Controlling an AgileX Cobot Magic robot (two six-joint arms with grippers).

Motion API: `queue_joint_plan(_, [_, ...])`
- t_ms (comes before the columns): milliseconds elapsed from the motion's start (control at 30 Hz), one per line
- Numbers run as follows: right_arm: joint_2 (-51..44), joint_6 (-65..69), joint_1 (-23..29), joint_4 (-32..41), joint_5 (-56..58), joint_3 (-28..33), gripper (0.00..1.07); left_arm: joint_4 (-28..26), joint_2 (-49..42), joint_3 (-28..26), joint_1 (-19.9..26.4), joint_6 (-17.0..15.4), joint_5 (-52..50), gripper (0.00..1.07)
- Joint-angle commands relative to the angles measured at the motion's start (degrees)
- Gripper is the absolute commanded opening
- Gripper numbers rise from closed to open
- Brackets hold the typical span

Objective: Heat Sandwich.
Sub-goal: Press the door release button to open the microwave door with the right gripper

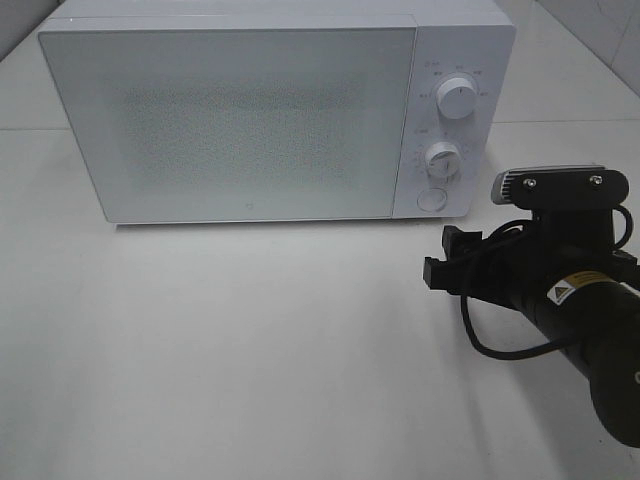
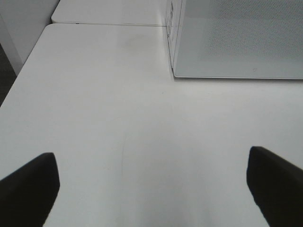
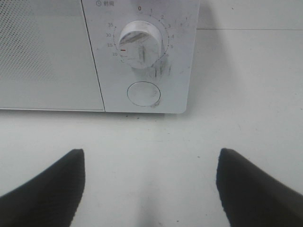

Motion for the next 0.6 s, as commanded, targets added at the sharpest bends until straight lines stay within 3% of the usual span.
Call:
queue_joint_plan(33, [0.1,2.8,0.1,0.2,-0.7,0.1,0.75,-0.5,-1.7,0.2,0.1,0.1,-0.5,1.04])
queue_joint_plan(367, [0.1,34.0,0.1,0.2,-0.7,0.1,0.75,-0.5,-1.7,0.2,0.1,0.1,-0.5,1.04])
queue_joint_plan(500, [0.1,54.0,0.1,0.1,-0.6,0.1,0.75,-0.5,-1.7,0.2,0.1,0.1,-0.5,1.04])
queue_joint_plan(600, [0.1,59.2,0.1,0.1,-0.6,0.1,0.75,-0.5,-1.7,0.2,0.1,0.1,-0.5,1.04])
